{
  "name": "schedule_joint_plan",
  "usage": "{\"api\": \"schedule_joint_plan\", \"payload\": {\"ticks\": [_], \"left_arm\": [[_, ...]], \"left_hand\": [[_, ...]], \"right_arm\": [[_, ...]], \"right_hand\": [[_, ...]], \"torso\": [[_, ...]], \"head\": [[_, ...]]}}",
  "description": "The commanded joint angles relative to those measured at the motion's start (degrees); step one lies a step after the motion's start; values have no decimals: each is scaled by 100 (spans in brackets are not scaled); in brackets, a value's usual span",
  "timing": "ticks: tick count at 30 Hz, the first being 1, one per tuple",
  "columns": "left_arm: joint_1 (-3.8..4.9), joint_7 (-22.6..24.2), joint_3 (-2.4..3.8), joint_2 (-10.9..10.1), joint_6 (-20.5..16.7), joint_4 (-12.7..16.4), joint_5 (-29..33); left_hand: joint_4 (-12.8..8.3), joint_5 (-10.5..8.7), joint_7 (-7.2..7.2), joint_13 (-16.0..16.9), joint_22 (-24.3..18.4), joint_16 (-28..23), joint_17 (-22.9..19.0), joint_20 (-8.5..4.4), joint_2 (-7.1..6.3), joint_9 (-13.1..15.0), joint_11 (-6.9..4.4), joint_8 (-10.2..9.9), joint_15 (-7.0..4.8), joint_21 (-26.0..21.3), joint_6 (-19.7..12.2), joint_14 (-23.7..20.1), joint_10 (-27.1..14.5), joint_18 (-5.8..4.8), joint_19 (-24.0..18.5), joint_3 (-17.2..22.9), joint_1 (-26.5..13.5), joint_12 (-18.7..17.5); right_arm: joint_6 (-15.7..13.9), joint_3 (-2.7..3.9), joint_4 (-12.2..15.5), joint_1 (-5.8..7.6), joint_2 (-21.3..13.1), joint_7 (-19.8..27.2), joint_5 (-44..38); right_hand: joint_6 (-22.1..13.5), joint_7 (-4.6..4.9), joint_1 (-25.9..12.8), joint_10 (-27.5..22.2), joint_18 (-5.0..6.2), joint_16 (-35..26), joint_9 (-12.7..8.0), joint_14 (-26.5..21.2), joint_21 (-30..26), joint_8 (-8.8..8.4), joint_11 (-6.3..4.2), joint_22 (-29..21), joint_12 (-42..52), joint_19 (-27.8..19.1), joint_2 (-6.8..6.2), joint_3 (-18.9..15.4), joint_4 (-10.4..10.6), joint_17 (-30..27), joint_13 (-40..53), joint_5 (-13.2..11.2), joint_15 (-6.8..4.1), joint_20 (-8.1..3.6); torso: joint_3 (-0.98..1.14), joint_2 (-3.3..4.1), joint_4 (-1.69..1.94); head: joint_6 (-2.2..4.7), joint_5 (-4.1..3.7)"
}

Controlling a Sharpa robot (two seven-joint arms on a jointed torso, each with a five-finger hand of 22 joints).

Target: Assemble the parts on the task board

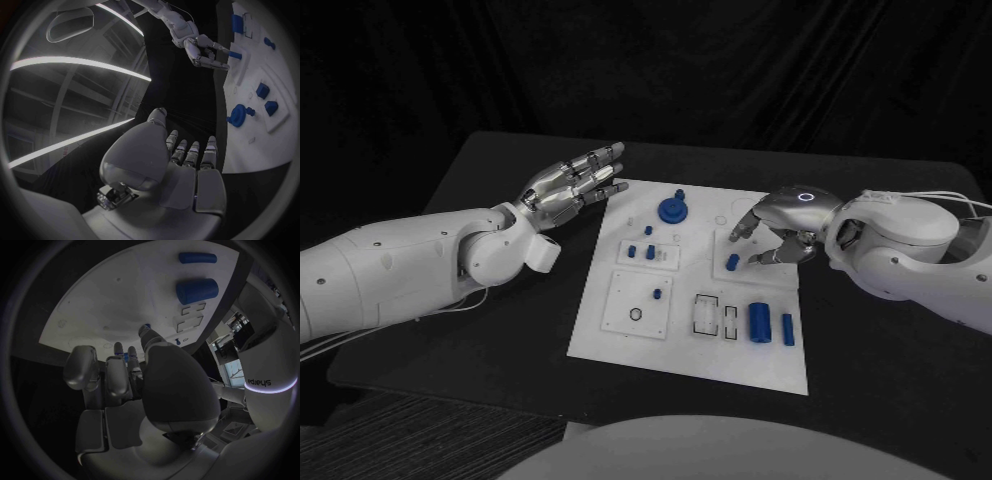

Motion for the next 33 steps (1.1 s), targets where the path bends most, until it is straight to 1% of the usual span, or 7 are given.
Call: {"api": "schedule_joint_plan", "payload": {"ticks": [1,23,24,25,28,32,33], "left_arm": [[-9,65,6,10,60,3,22],[-26,-7,6,24,129,-5,22],[-26,-6,6,25,131,-5,22],[-26,-5,6,27,133,-3,22],[-28,-5,6,30,141,9,22],[-31,-17,6,40,152,4,22],[-32,-20,6,42,154,0,22]], "left_hand": [[-16,41,-41,9,-12,16,1,29,11,6,50,26,43,-8,-13,3,-14,13,20,31,71,28],[-106,165,-37,16,-33,22,4,32,58,8,95,29,58,-13,5,10,-1,12,21,104,149,81],[-106,166,-37,16,-33,22,4,32,59,8,96,29,59,-13,6,11,-1,12,22,105,150,82],[-114,175,-20,18,-37,25,5,33,70,12,98,34,65,-14,31,14,5,11,22,117,156,93],[-153,214,27,21,-35,32,7,34,86,18,85,43,72,-11,82,22,16,12,31,150,186,121],[-171,242,42,21,-39,33,7,35,88,19,81,46,74,-12,100,23,16,12,32,165,199,128],[-181,255,47,21,-41,33,7,36,92,20,82,46,75,-12,107,23,15,11,32,173,206,131]], "right_arm": [[223,3,11,-43,12,108,80],[19,3,-51,-227,242,228,91],[22,3,-61,-232,254,232,91],[21,3,-69,-236,263,235,91],[-23,3,-89,-244,285,248,91],[-171,3,-106,-249,306,279,91],[-218,3,-109,-250,310,289,91]], "right_hand": [[-60,-3,129,60,61,-15,-15,117,-36,-35,-28,830,-1,-42,24,47,-108,0,4,92,-47,-14],[254,147,174,641,51,31,115,135,4,137,-53,850,302,-16,90,303,-156,80,140,55,-71,-42],[339,170,194,664,50,29,156,134,-1,187,-55,849,320,-17,90,351,-168,82,150,158,-75,-44],[467,180,246,671,50,26,215,133,0,276,-62,850,326,-17,83,435,-210,83,155,429,-82,-52],[606,207,289,724,50,30,305,133,6,391,-68,852,360,-16,74,541,-270,93,172,654,-88,-62],[726,247,314,812,48,44,407,141,22,517,-85,856,422,-11,95,616,-337,117,202,721,-99,-71],[860,280,348,894,46,57,492,148,41,640,-104,860,481,-5,125,647,-395,136,230,724,-111,-81]], "torso": [[2,-1,0],[-9,0,7],[-10,-1,7],[-10,0,8],[-6,-1,4],[-6,2,3],[-6,2,6]], "head": [[0,-3],[0,-33],[0,-32],[0,-35],[0,-27],[0,-23],[0,-26]]}}
